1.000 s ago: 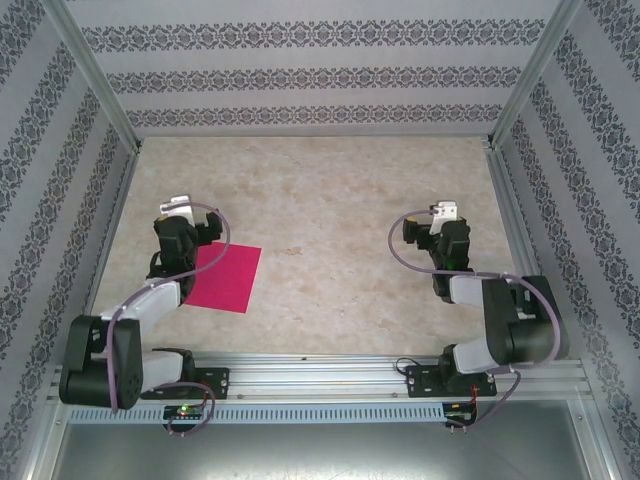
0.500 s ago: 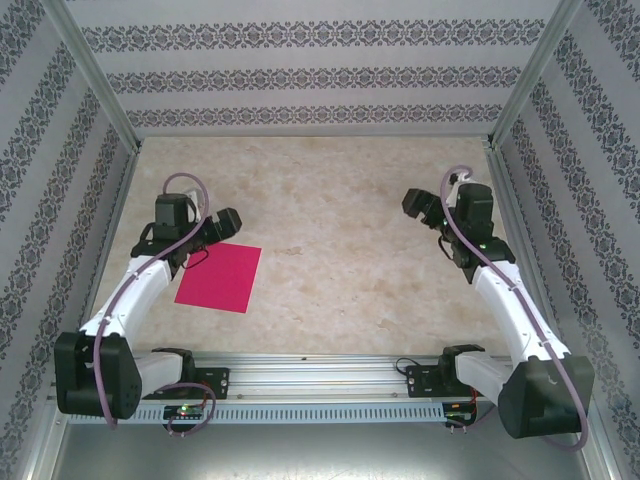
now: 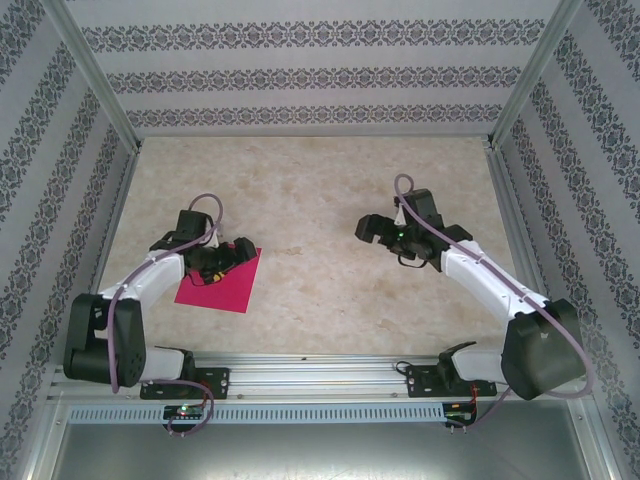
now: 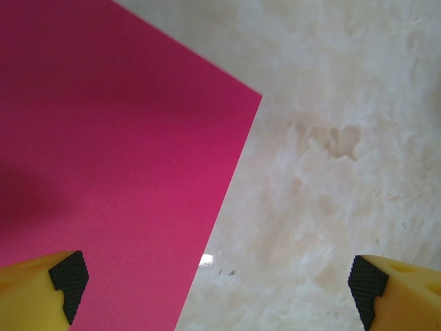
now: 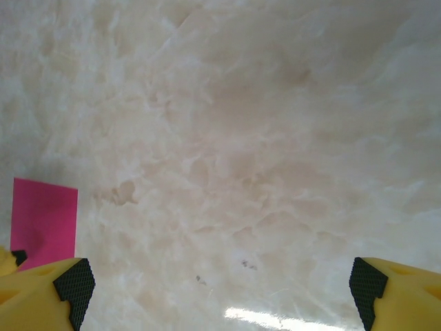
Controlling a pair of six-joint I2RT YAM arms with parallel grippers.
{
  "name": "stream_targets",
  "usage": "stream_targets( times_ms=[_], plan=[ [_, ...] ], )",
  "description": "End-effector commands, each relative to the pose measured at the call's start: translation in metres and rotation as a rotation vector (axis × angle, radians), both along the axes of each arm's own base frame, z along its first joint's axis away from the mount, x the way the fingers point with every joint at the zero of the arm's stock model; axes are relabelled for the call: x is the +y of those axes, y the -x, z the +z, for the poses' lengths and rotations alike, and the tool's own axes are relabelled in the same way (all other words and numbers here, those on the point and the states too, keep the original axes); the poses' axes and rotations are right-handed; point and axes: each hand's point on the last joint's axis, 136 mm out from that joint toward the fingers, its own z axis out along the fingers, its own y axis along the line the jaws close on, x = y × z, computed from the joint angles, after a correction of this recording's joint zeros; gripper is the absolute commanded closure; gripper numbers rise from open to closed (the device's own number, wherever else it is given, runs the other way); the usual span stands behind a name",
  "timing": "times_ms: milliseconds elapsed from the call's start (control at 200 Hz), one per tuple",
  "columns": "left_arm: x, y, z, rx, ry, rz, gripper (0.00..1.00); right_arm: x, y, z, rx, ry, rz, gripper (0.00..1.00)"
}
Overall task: Fold a paper plane with a square sheet of paper (pick it up from the middle)
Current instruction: Move the square sheet of paper to the center of the table.
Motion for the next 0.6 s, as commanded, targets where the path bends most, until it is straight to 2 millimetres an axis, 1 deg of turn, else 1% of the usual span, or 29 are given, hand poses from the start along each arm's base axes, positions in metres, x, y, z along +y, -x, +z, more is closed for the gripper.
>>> stream_targets(
  times_ms=[0,75,190,300,390,480,595],
  plan=[
    [-0.011,-0.007,0.007,-0.016,0.04,-0.021,0.0,0.012,-0.003,0.011,-0.022,-0.007,-0.014,0.02],
    [-0.014,-0.006,0.004,-0.016,0.048,-0.026,0.0,0.02,-0.002,0.011,-0.002,-0.026,-0.011,0.02],
    [-0.02,-0.004,-0.002,-0.001,0.067,-0.035,0.0,0.032,0.006,0.005,0.023,-0.02,0.016,0.02],
    [-0.026,0.005,-0.018,0.076,0.062,-0.054,0.0,0.033,0.014,-0.008,0.048,0.005,0.015,0.02],
    [-0.034,0.01,-0.03,0.118,0.072,-0.049,0.0,0.029,0.019,-0.02,0.075,0.021,0.0,0.02],
    [-0.052,0.012,-0.036,0.133,0.109,-0.045,0.0,0.026,0.023,-0.027,0.089,0.032,-0.008,0.02],
    [-0.085,0.012,-0.042,0.151,0.083,-0.069,0.0,0.024,0.026,-0.032,0.102,0.033,-0.014,0.02]
  ],
)
